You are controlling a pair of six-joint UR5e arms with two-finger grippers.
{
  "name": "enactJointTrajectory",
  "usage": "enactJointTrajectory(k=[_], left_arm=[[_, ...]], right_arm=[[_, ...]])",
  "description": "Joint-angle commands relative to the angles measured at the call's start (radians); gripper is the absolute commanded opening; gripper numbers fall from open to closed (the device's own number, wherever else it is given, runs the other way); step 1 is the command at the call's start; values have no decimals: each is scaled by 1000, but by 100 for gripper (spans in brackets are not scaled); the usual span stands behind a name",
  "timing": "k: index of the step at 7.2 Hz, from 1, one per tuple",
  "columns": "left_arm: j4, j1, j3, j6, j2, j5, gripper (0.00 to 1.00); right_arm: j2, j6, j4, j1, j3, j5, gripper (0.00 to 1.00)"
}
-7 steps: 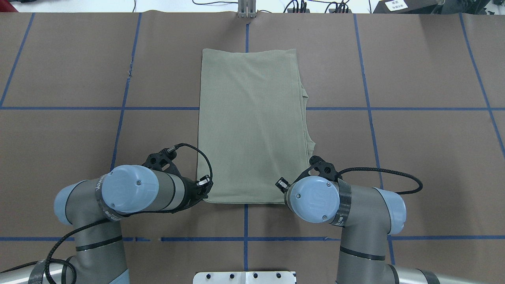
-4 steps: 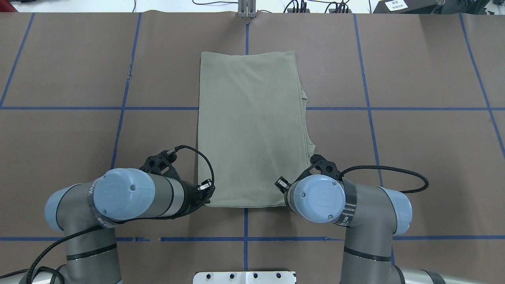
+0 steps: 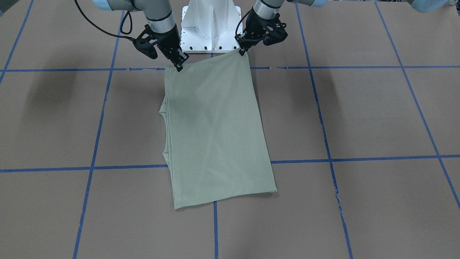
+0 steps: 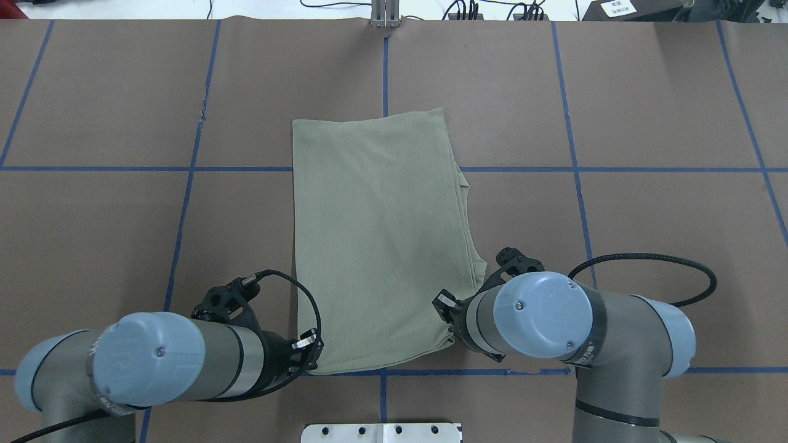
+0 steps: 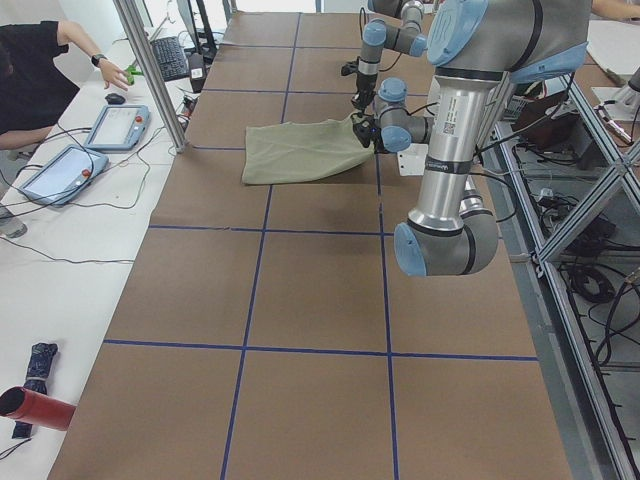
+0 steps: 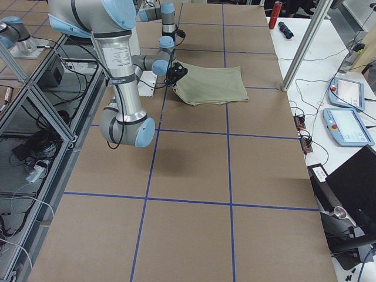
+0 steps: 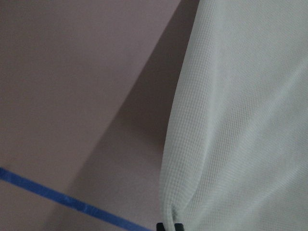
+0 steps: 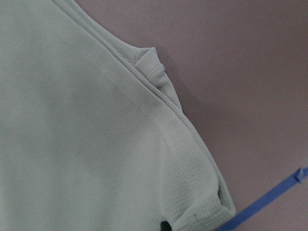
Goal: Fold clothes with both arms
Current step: 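Lift the near edge with both grippers and fold it over toward the far edge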
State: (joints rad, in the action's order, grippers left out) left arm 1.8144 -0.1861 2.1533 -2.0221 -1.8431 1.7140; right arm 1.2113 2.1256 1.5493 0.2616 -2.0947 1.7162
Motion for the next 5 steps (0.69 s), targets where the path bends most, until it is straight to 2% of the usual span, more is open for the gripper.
enactJointTrajectory(k=[1,3,5], left_arm=[[-1,54,114,-50,67,-1,0],[-1,48,86,-50,55,3,0],[-3,-54,28,-26,35,4,0]], right_arm=[[47,0,-2,-18,-97,35,0],[22,-7,-9,-4,-71,30,0],[-83,-21,-11,100,17,29,0]])
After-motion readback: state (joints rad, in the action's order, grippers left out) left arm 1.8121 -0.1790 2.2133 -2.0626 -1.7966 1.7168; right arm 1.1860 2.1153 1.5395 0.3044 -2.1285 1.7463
